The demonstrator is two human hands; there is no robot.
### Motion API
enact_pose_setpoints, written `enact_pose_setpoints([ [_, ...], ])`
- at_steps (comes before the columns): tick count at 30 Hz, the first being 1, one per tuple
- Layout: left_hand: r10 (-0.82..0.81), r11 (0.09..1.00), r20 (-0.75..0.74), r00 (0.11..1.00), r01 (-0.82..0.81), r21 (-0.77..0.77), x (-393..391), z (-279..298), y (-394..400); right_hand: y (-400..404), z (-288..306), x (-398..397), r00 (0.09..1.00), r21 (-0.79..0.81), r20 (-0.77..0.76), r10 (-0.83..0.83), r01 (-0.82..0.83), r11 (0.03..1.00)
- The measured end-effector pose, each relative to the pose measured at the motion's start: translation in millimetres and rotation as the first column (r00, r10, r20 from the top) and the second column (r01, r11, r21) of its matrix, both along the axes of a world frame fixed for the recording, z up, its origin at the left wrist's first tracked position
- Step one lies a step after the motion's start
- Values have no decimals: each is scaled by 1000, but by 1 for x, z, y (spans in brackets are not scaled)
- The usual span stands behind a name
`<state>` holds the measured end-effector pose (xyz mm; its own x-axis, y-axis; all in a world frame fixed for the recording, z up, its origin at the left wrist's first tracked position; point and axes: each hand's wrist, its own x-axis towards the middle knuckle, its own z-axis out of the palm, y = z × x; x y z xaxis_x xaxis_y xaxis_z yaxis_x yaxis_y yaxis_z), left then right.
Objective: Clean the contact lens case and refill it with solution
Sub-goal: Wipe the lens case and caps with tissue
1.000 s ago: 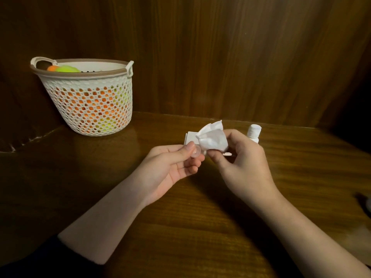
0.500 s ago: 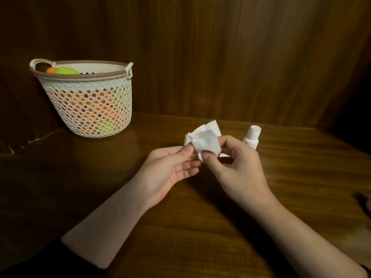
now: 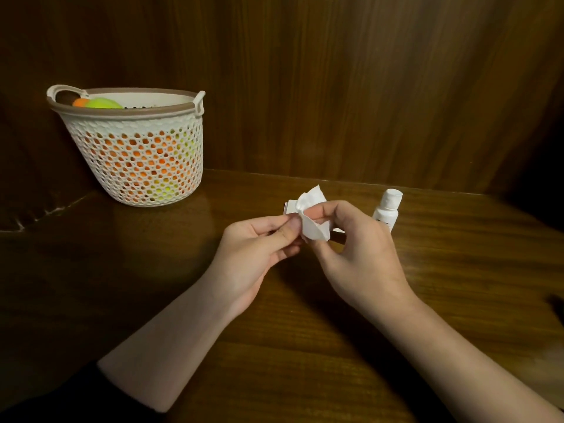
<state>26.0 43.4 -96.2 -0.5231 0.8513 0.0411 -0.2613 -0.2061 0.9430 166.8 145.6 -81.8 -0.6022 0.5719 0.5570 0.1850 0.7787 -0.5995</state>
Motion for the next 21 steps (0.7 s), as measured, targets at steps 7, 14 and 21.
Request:
enact_pose_setpoints([
  [7, 52, 999, -84, 995, -50, 17, 1, 0, 1, 7, 1, 3, 986, -283, -123, 117, -148, 948],
  [14, -48, 998, -88, 995, 45, -34, -5, 2, 0, 6, 1, 8, 964, -517, -191, 185, -259, 816],
  [21, 5, 988, -125, 992, -24, -154, -27, 10, -6, 21, 9, 18, 932, -621, -359, -51, -198, 758],
])
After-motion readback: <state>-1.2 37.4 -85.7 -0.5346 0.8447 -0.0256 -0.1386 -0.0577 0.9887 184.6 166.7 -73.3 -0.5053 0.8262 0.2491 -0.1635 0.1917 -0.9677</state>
